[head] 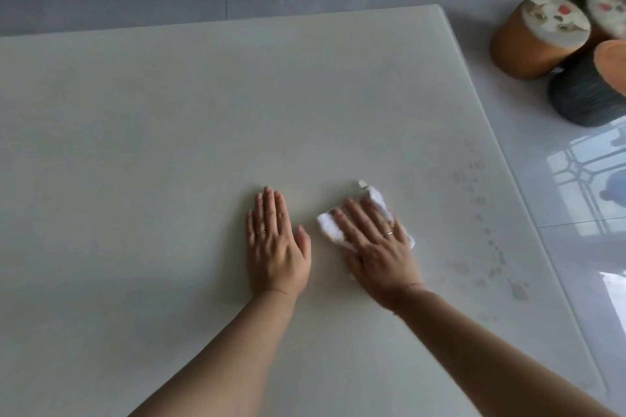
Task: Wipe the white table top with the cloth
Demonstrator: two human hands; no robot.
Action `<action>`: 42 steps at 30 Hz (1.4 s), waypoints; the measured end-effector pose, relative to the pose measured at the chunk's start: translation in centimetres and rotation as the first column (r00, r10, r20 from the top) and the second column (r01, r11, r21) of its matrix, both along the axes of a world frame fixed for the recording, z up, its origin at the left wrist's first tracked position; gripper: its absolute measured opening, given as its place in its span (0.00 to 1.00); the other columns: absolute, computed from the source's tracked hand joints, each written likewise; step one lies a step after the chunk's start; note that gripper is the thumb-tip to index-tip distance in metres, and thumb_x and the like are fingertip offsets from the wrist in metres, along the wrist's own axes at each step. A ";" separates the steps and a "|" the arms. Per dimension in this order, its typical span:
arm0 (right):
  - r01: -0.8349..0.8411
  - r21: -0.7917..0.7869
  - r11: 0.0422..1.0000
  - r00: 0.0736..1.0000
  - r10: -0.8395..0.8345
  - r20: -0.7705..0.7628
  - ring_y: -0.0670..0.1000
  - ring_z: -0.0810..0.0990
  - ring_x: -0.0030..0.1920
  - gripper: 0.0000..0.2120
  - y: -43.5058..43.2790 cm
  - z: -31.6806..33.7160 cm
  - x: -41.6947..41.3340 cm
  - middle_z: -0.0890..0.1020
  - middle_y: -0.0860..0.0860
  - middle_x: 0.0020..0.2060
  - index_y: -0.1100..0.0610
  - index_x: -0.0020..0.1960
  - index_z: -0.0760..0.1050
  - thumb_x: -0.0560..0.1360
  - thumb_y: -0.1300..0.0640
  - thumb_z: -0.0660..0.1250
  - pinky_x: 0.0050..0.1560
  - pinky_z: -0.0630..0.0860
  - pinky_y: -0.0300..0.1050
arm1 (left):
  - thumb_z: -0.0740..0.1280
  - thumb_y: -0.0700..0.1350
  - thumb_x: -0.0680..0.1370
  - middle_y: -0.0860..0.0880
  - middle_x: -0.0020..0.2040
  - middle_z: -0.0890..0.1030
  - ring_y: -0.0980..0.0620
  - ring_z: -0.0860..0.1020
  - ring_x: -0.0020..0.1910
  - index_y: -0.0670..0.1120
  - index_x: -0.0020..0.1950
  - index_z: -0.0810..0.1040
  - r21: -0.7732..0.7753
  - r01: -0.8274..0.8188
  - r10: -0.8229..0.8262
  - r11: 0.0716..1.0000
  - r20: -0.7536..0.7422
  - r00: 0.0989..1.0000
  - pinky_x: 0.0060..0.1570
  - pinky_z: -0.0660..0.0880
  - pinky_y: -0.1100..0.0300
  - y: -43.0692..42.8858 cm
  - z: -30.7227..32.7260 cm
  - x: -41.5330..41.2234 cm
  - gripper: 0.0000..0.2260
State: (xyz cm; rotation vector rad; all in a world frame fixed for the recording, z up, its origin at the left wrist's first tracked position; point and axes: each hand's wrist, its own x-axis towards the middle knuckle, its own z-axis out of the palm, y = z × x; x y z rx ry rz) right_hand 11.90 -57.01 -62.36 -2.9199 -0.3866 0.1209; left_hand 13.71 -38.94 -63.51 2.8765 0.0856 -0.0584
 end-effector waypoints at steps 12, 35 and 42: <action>0.072 0.022 0.997 0.996 -0.071 -0.044 0.52 0.55 0.76 0.29 2.3 -0.4 -7.7 0.61 0.49 0.74 0.47 0.75 0.59 0.75 0.47 0.57 0.72 0.52 0.58 | 0.58 0.45 0.77 0.39 0.75 0.60 0.42 0.59 0.75 0.37 0.74 0.60 -0.014 -0.048 0.049 0.999 0.047 0.998 0.73 0.51 0.49 -1.9 1.1 -3.5 0.27; 0.331 -0.010 0.943 0.941 -0.331 -0.074 0.50 0.50 0.76 0.31 -7.7 1.0 -16.9 0.56 0.48 0.75 0.49 0.76 0.55 0.72 0.48 0.50 0.73 0.54 0.53 | 0.51 0.51 0.78 0.37 0.73 0.63 0.40 0.63 0.72 0.36 0.72 0.63 0.060 0.110 -0.109 0.992 -0.016 0.994 0.70 0.60 0.44 -4.0 0.4 -13.1 0.28; 0.210 0.024 0.977 0.971 -0.205 -0.121 0.53 0.55 0.76 0.34 0.2 0.8 -22.3 0.58 0.49 0.75 0.49 0.75 0.58 0.70 0.50 0.58 0.71 0.51 0.59 | 0.49 0.53 0.78 0.39 0.75 0.59 0.42 0.59 0.75 0.37 0.74 0.59 0.075 0.062 -0.063 0.995 0.012 0.998 0.74 0.54 0.47 -4.4 0.6 -13.9 0.29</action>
